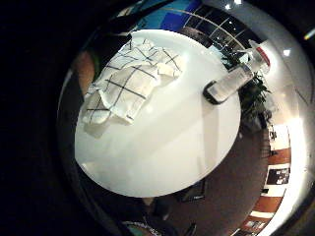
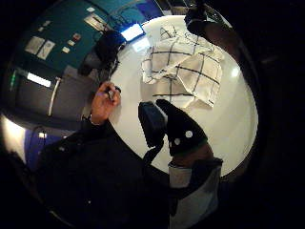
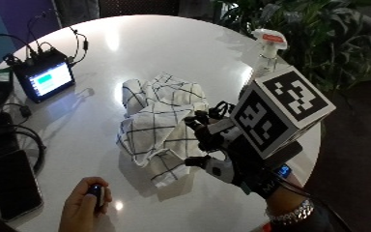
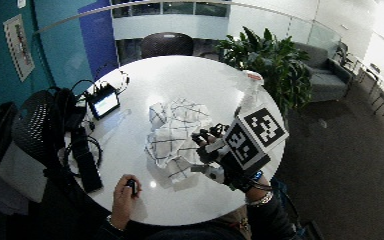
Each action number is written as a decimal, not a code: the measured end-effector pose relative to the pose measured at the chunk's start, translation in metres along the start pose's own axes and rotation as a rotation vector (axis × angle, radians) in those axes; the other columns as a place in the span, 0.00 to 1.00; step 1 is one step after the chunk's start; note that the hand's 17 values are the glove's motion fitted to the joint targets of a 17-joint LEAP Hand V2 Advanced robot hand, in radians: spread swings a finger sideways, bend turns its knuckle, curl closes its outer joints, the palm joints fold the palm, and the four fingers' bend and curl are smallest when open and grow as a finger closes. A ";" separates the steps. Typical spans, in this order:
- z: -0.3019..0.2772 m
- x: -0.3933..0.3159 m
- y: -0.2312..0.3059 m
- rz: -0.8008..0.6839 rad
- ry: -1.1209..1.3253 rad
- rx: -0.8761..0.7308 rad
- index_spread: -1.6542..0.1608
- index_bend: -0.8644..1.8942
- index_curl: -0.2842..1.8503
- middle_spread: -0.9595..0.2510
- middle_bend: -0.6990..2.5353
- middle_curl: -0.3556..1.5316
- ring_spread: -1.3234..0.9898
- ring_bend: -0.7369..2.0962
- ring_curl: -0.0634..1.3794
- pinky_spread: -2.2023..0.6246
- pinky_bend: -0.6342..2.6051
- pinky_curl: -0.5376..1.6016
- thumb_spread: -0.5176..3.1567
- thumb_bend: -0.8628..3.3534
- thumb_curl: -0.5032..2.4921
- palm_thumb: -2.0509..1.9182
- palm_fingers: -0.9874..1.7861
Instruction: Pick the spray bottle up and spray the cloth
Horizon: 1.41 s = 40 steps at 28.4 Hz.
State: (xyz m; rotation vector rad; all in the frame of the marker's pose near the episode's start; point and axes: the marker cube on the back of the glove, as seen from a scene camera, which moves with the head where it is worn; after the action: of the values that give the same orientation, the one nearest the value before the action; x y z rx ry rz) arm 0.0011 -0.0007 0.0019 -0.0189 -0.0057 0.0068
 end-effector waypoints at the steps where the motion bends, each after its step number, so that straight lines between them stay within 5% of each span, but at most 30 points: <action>1: 0.000 0.000 0.000 0.000 -0.001 -0.005 0.80 0.42 0.18 0.75 0.32 0.24 0.54 0.37 0.10 0.81 0.25 0.27 0.25 0.25 0.19 0.60 0.60; 11: 0.003 -0.009 0.004 -0.028 -0.001 -0.065 0.72 0.42 0.24 0.72 0.32 0.29 0.53 0.38 0.18 0.84 0.24 0.31 0.38 0.25 0.20 0.62 0.58; 26: 0.010 -0.009 0.000 -0.027 -0.014 -0.103 0.70 0.41 0.27 0.72 0.30 0.33 0.53 0.38 0.21 0.85 0.24 0.33 0.45 0.24 0.22 0.64 0.58; 40: -0.005 0.087 -0.024 0.358 0.046 0.186 0.70 0.38 0.29 0.73 0.29 0.35 0.53 0.40 0.25 0.85 0.24 0.34 0.46 0.23 0.24 0.66 0.65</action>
State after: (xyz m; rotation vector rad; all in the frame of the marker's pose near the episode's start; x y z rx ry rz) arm 0.0880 -0.0242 -0.0022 0.1666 0.0440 0.3644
